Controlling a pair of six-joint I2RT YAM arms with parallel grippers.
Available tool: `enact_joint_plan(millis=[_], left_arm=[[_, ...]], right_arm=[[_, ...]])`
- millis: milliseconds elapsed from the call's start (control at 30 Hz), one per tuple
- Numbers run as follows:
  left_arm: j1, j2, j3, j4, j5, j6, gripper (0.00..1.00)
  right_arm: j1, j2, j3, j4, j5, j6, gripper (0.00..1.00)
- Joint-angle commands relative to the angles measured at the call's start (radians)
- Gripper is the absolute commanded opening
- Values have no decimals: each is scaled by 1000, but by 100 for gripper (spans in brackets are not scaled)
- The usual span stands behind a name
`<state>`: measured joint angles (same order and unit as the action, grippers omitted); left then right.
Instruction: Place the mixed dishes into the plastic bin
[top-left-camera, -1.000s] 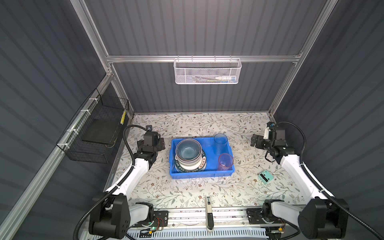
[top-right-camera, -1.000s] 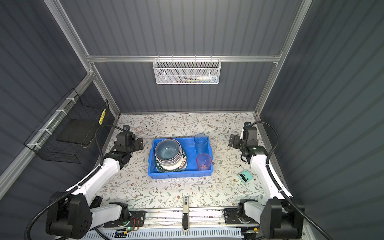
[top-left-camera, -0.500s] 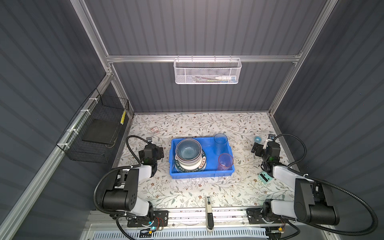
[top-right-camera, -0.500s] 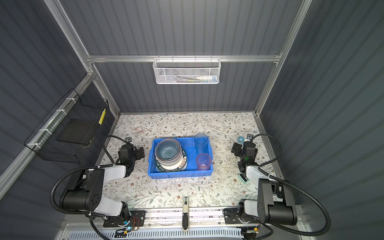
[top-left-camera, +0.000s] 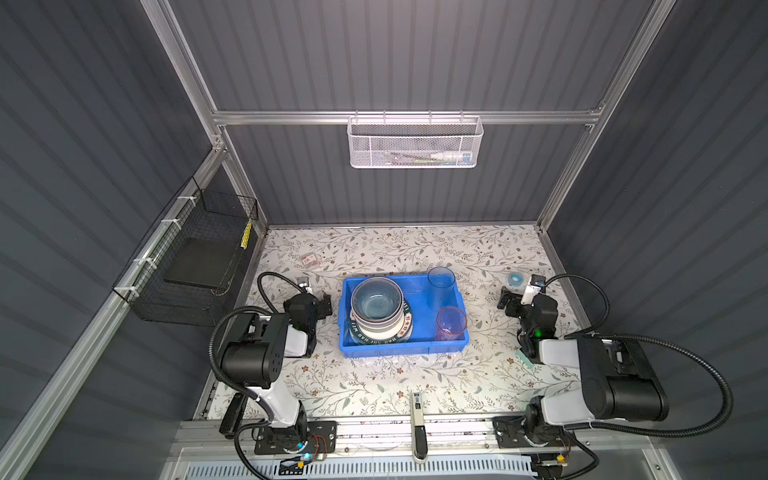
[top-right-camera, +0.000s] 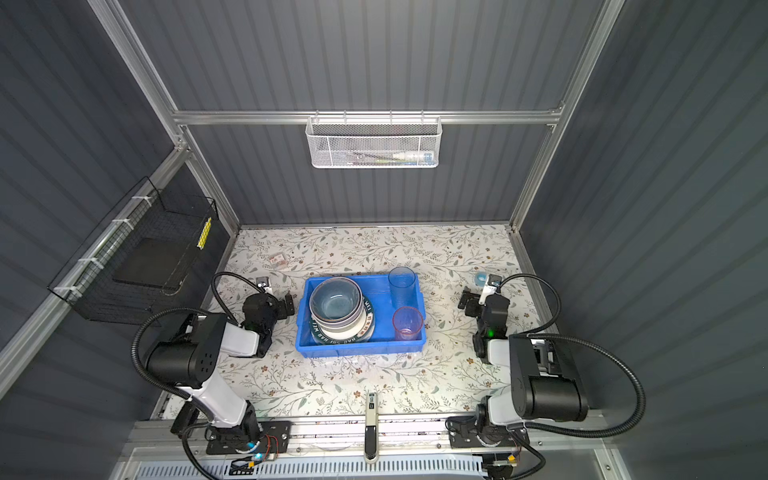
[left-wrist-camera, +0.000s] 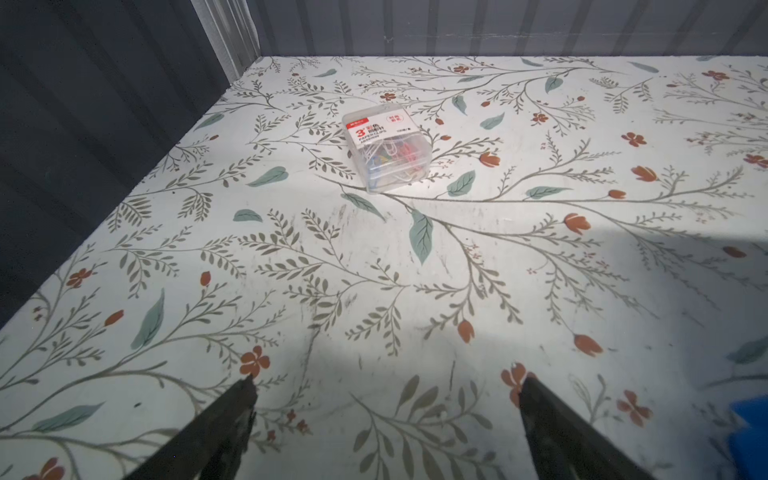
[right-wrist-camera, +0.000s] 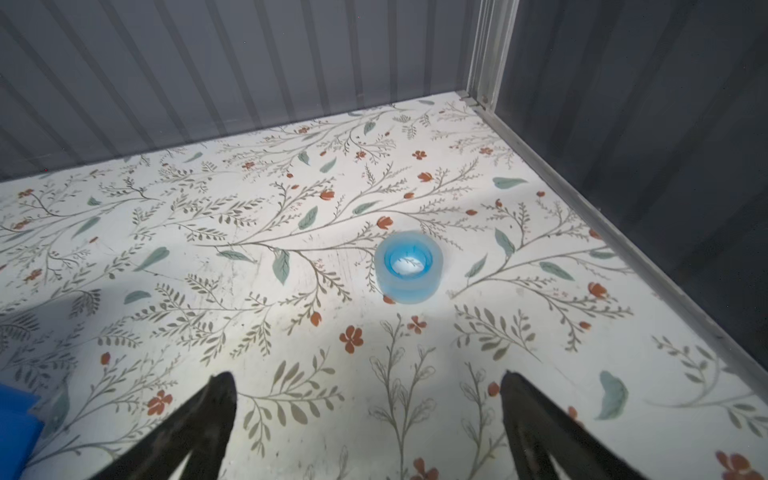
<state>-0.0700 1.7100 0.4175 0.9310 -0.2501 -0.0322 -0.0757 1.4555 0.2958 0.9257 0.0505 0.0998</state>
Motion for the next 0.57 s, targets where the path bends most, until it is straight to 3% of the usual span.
enact_joint_plan(millis=[0,533], left_arm=[[7,3,38,5,-5,11,100],[7,6,34,23,3,12,100]], right_arm=[[1,-1,13,74,-15,-15,99],[3,-1,19,61,-11,-17,99]])
